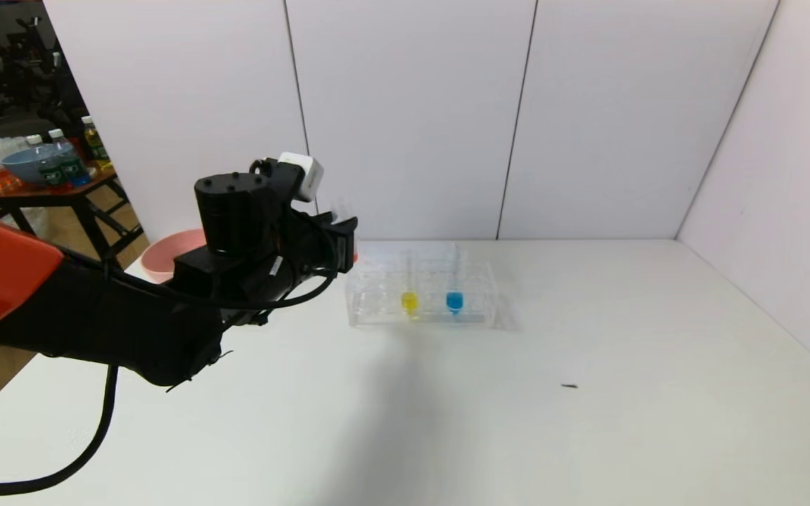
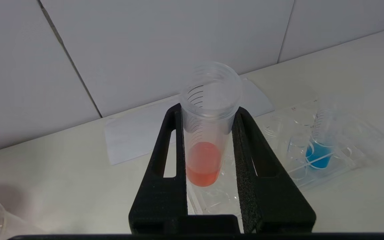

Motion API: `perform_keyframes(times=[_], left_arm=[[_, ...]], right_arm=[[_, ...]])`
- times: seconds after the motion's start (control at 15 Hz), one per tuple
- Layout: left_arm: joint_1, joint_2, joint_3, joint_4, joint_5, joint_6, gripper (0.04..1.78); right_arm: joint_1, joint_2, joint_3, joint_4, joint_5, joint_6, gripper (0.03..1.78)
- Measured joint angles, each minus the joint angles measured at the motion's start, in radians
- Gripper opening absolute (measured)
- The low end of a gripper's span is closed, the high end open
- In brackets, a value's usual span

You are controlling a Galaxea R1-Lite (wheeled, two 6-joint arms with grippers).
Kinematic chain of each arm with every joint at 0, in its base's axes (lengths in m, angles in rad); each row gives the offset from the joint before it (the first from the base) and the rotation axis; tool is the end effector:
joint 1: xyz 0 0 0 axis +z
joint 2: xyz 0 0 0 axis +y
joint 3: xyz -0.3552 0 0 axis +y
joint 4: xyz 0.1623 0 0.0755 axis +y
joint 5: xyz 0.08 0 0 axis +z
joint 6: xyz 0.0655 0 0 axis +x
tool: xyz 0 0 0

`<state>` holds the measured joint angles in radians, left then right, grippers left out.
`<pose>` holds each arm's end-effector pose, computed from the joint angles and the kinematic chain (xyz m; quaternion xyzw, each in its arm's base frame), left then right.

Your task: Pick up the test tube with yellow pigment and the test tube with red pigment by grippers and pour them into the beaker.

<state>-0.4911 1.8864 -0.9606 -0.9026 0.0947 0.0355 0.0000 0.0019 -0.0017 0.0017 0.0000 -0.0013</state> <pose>0.3674 -0.1895 0.2500 0.0207 0.0076 -0.1971 0.9801 -0.0474 0.0000 0.0759 -0.0006 0.0009 0.0000 1.0000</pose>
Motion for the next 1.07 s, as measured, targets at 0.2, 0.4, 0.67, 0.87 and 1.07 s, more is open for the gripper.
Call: perform_keyframes(times=[0.2, 0.4, 0.67, 0.87, 1.07], left_arm=[[0.003, -0.040, 0.002, 0.023, 0.001, 0.003, 0.44], [0.009, -0.074, 0.002, 0.047, 0.003, 0.003, 0.44], [0.023, -0.107, 0.004, 0.079, 0.004, 0.004, 0.44], [0.041, -0.133, 0.004, 0.103, 0.004, 0.003, 0.44], [0.059, -0.154, 0.004, 0.115, 0.004, 0.005, 0.44]], right_arm=[[0.000, 0.000, 0.000, 0.000, 0.000, 0.000, 1.70], [0.000, 0.000, 0.000, 0.000, 0.000, 0.000, 1.70], [0.000, 0.000, 0.000, 0.000, 0.000, 0.000, 1.70], [0.000, 0.000, 0.000, 0.000, 0.000, 0.000, 1.70], [0.000, 0.000, 0.000, 0.000, 0.000, 0.000, 1.70]])
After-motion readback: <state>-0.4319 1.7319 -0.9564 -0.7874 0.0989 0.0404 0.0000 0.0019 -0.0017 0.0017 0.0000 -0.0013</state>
